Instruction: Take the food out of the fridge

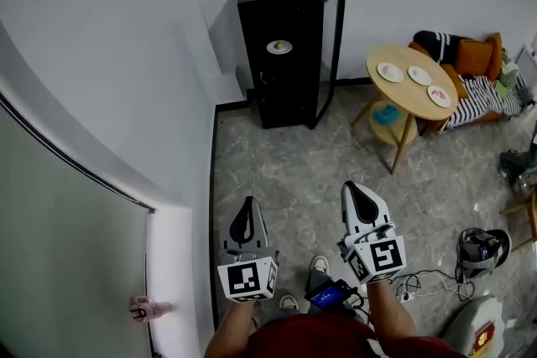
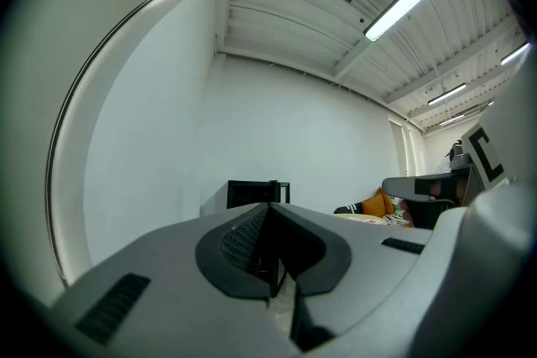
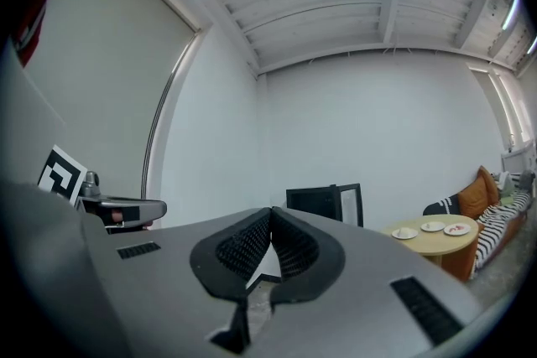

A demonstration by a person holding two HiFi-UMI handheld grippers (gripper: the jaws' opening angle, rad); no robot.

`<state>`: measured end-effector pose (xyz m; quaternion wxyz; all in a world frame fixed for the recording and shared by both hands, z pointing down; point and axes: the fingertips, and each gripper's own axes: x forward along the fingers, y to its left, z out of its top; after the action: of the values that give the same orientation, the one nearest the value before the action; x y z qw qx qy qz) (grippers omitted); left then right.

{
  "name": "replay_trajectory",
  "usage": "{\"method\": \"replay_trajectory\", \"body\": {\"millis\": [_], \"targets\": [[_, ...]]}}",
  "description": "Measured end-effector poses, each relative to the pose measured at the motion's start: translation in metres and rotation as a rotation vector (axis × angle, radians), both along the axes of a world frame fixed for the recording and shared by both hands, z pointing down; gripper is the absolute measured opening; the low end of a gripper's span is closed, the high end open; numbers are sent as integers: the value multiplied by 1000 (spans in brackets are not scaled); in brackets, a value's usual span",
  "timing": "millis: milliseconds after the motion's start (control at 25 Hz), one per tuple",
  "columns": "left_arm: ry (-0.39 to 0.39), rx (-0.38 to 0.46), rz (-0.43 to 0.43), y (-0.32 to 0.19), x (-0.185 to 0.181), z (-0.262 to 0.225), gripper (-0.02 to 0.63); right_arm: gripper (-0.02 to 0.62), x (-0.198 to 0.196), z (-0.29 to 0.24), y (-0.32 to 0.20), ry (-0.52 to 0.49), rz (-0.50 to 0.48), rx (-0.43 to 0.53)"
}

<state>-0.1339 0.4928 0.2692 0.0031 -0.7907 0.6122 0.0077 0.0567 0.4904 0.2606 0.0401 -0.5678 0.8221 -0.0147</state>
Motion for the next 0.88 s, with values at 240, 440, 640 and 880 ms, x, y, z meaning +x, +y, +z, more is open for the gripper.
{"method": "replay_trajectory", "body": {"millis": [240, 440, 640, 880], "targets": [[-13, 2, -16, -46, 29, -1, 13, 21, 26, 0, -46, 15, -12, 4], [-26, 15, -11, -80, 56, -7, 13, 21, 48, -1, -80, 21, -26, 16], [-38, 31, -16, -106, 81, -9, 13, 21, 69, 2, -107, 20, -35, 14], [-51, 32, -26, -135, 112, -15, 14, 21, 99, -2, -136, 4, -36, 9]]}}
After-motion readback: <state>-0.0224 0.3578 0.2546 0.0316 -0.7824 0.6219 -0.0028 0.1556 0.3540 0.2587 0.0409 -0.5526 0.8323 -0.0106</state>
